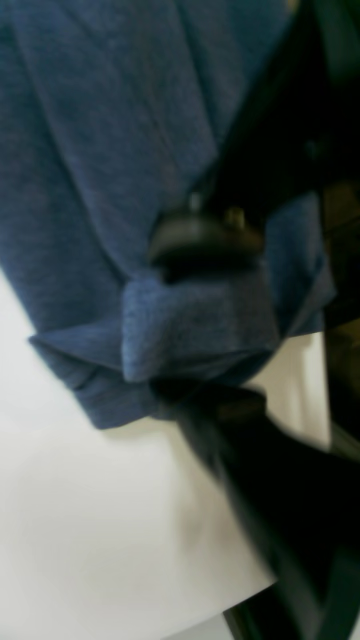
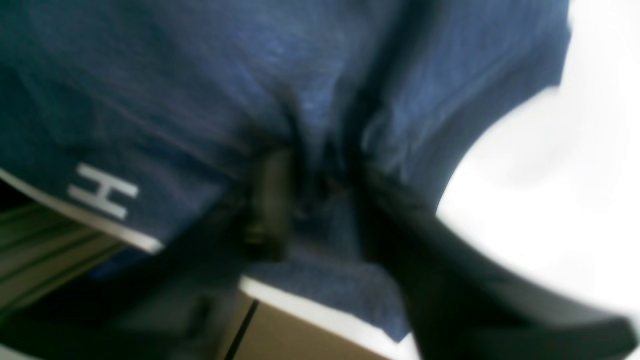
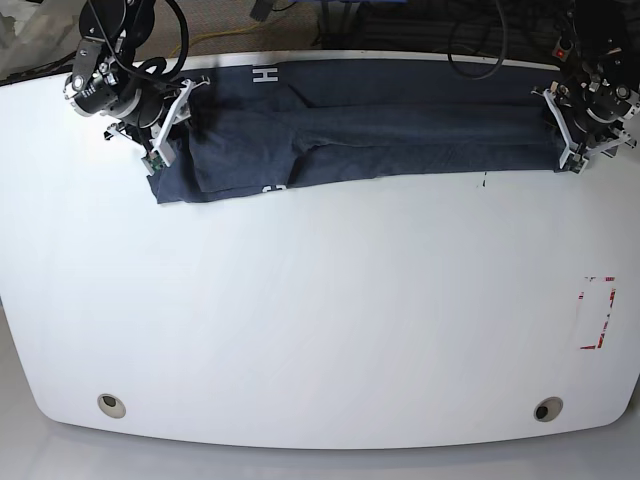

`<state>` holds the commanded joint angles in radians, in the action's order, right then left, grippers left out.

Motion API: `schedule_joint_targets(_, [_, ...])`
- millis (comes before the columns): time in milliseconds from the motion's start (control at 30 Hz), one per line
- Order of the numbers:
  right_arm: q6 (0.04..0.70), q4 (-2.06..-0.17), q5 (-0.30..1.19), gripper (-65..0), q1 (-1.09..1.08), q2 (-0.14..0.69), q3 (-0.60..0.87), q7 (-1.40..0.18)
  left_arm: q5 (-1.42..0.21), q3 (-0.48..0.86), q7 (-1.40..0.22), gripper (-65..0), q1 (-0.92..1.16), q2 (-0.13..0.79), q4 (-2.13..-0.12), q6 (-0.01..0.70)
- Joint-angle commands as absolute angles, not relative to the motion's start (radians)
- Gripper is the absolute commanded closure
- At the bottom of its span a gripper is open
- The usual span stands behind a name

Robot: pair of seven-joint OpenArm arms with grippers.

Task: Fold the T-shirt properly
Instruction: 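Release and regrasp the folded edge with the right gripper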

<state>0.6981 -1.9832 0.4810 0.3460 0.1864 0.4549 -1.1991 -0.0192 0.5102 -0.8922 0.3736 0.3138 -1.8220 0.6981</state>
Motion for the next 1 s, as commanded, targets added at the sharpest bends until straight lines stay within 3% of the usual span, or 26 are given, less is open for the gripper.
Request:
schedule_joint_targets(167, [0.698,-2.02,0.51,-36.5,0.343,0.182,0.513,-1.199,-0.028,0.476,-0.892,-42.4,0.378,0.352,-1.874,0.698])
schedule_joint_targets(367, [0.698,-2.015,0.699,-36.5,0.302,0.185,0.518,-1.199,-0.116,0.478,-0.898,-42.1,0.38,0.358,-1.94,0.698])
schedule_joint_targets(567, [0.698,-1.952,0.745,-36.3,0.262,0.182,0.392,-1.198,-0.119,0.47,-1.006,-41.9,0.372,0.349,-1.919,0.698])
schedule_joint_targets(700, [0.698,-1.871,0.691,-36.3,0.257,0.168,0.354,-1.179,-0.119,0.473,-1.001,-41.9,0.378,0.354,-1.85,0.698])
schedule_joint_targets(1000, [0.698,-1.682,0.394,-36.3,0.226,0.147,0.349,-0.992,-0.12,0.467,-0.915,-41.9,0.328,0.355,-1.589,0.698])
